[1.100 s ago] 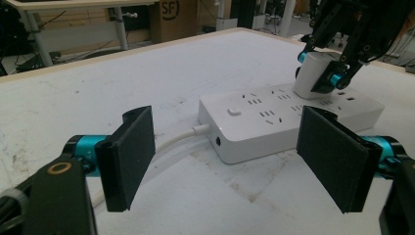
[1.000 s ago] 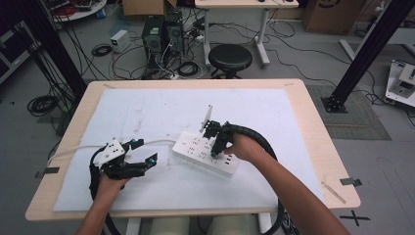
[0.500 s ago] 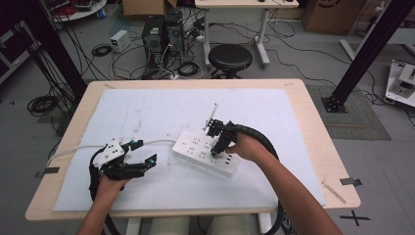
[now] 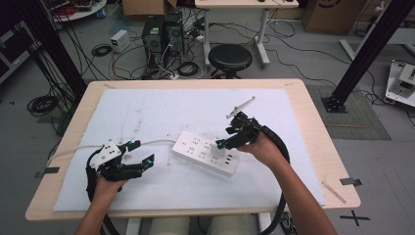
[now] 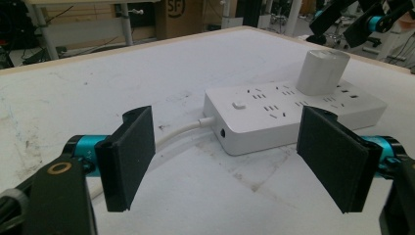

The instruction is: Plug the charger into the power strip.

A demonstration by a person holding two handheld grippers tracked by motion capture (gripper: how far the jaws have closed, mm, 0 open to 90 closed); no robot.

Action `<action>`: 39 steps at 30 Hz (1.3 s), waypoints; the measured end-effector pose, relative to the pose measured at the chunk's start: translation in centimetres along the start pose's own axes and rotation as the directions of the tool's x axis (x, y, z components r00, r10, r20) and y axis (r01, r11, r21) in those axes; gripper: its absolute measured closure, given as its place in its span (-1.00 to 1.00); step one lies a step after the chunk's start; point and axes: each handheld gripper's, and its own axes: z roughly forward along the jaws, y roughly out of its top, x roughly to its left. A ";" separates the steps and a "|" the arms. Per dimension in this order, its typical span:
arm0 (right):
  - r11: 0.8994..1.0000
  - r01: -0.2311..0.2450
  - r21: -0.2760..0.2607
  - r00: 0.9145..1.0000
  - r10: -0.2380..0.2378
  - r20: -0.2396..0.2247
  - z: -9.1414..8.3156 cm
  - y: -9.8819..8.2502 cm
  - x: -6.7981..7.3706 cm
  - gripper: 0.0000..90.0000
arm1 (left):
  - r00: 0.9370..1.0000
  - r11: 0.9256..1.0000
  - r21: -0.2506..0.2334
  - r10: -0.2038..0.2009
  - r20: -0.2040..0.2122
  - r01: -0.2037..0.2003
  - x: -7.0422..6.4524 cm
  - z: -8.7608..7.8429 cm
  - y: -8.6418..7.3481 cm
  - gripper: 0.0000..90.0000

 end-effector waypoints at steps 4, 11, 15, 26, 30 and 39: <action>0.998 -0.045 -0.042 0.998 0.047 0.045 -1.4 -1.7 -0.4 -0.43 | 1.000 1.000 -0.012 -0.007 -0.004 0.007 0.0 -0.2 0.1 -0.51; 0.989 -0.106 -0.103 0.988 0.116 0.103 -4.0 -4.2 -0.7 -0.53 | 1.000 1.000 -0.001 -0.017 -0.008 0.017 0.0 -0.6 0.2 -0.51; 0.982 -0.119 -0.149 0.982 0.139 0.129 -5.2 -5.3 -0.8 -0.53 | 1.000 1.000 -0.003 -0.011 -0.007 0.011 -0.1 -0.8 0.3 -0.51; 0.965 -0.107 -0.238 0.958 0.164 0.234 -6.8 -8.4 -0.1 -0.53 | 1.000 1.000 -0.005 -0.002 -0.021 0.002 -0.4 -0.9 0.7 -0.51; 0.961 -0.115 -0.253 0.952 0.180 0.248 -6.9 -9.5 0.1 -0.53 | 1.000 1.000 0.001 -0.001 -0.021 0.001 -0.3 -0.8 0.8 -0.51; 0.955 -0.113 -0.275 0.948 0.187 0.260 -7.0 -11.0 0.4 -0.53 | 1.000 1.000 0.009 -0.004 -0.021 0.004 -0.4 -0.8 0.8 -0.51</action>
